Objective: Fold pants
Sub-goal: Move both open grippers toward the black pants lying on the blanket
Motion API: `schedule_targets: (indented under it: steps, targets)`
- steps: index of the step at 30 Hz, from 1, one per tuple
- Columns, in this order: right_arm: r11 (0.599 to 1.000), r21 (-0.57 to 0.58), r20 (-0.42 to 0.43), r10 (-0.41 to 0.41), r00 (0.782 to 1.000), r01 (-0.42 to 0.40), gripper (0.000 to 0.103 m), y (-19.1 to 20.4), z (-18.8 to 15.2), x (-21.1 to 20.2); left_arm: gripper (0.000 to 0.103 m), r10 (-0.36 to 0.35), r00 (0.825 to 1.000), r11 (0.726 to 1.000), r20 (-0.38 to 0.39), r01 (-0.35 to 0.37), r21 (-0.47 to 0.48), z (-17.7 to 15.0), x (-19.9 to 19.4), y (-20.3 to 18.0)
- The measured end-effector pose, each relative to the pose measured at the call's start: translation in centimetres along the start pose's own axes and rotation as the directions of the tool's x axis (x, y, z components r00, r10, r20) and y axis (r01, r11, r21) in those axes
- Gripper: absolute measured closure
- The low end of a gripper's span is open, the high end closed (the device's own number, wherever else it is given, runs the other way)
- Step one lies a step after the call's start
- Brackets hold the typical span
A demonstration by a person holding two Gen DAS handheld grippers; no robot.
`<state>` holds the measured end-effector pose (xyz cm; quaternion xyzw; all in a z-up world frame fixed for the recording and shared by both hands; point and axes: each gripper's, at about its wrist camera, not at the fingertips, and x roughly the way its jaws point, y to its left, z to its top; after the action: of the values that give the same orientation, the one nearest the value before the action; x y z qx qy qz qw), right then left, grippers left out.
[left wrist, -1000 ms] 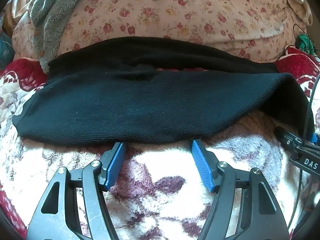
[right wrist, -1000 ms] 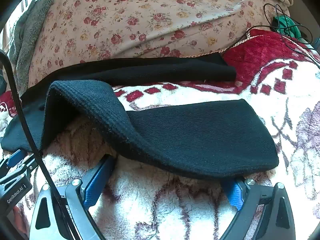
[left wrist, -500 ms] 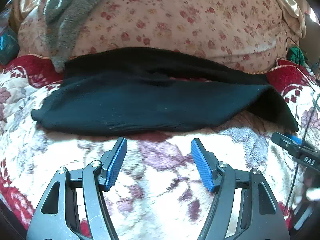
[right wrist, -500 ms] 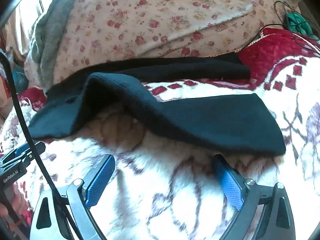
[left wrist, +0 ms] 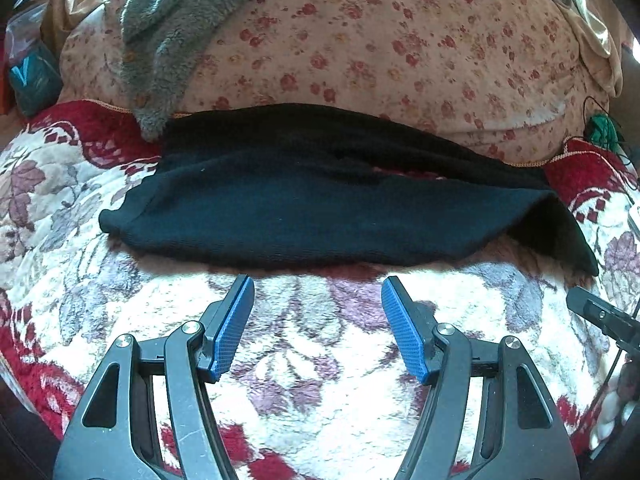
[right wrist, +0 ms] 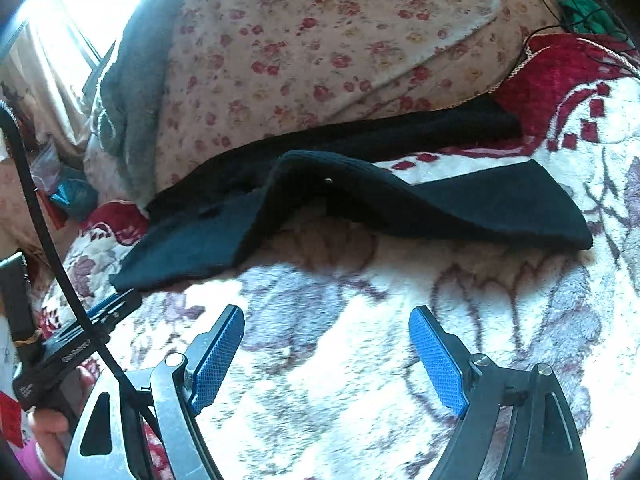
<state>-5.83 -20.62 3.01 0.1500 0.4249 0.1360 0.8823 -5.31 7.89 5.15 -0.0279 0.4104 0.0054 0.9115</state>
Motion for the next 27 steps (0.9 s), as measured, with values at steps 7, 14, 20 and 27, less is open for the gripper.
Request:
schedule_targets:
  steps: [7, 14, 20, 27]
  targets:
    - [1.0, 0.015, -0.013, -0.007, 1.0, 0.007, 0.019, 0.2, 0.4, -0.2, 0.036, 0.016, 1.0, 1.0, 0.01, -0.016, -0.025, 0.2, -0.4, 1.0]
    - [0.999, 0.041, -0.013, -0.015, 1.0, 0.016, 0.019, -0.1, 0.3, -0.2, 0.036, 0.026, 1.0, 0.999, 0.002, -0.026, -0.032, 0.2, -0.2, 1.7]
    - [0.996, 0.091, -0.018, -0.024, 1.0, 0.026, 0.019, -1.5, 0.2, -0.2, 0.036, 0.032, 0.999, 0.997, -0.022, -0.033, -0.063, 0.1, 0.5, 2.8]
    - [0.986, 0.163, -0.024, -0.021, 0.999, 0.025, 0.019, -3.9, 0.3, -0.1, 0.036, 0.041, 0.997, 0.991, -0.066, -0.049, -0.121, 0.0, 1.5, 4.8]
